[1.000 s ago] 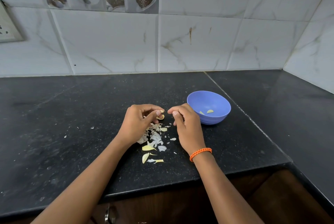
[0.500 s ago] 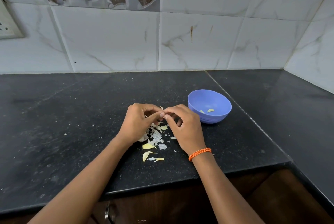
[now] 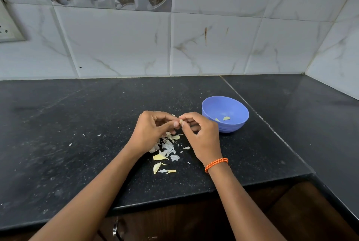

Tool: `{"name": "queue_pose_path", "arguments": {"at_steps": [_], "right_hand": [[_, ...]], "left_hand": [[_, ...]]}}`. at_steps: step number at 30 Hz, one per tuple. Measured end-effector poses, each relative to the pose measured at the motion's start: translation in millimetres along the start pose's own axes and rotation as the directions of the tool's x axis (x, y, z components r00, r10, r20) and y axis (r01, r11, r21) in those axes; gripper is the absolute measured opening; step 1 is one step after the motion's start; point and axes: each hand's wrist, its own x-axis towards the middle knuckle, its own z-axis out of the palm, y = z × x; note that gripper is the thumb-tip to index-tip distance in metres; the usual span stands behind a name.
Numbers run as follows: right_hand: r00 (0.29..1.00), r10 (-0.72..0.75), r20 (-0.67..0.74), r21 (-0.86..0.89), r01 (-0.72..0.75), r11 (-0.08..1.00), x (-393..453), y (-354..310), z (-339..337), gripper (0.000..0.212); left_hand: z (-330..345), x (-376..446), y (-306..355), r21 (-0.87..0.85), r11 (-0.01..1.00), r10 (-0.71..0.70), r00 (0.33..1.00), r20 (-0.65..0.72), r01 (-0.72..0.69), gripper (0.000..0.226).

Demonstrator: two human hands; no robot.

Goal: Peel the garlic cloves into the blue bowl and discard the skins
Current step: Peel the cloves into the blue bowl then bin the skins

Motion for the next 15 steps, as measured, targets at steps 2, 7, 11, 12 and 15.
{"name": "queue_pose_path", "arguments": {"at_steps": [2,7,11,12,15], "right_hand": [[0.999,0.042,0.006,0.059,-0.042,0.997,0.0,0.9,-1.2,0.012],[0.990,0.133,0.054,0.254,-0.142,0.957,-1.0,-0.2,-3.5,0.011],[0.984,0.146,0.099,0.355,-0.172,0.919,-1.1,-4.0,-5.3,0.012],[0.983,0.153,0.099,0.367,-0.179,0.913,-1.0,-4.8,-5.2,0.013],[0.980,0.177,0.090,0.393,-0.199,0.898,-0.5,-5.5,-5.1,0.013]], "left_hand": [[1.7,-0.1,0.1,0.005,1.000,0.004,1.000,0.000,-0.004,0.007],[4.5,0.4,-1.5,-0.001,1.000,0.017,1.000,-0.022,-0.017,0.005],[2.7,0.1,-3.4,0.034,0.999,0.041,0.997,-0.061,-0.039,0.007],[2.8,-0.2,-3.5,0.043,0.998,0.047,0.997,-0.065,-0.044,0.008],[2.7,-0.8,-3.8,0.036,0.998,0.056,0.996,-0.066,-0.053,0.009]]}}
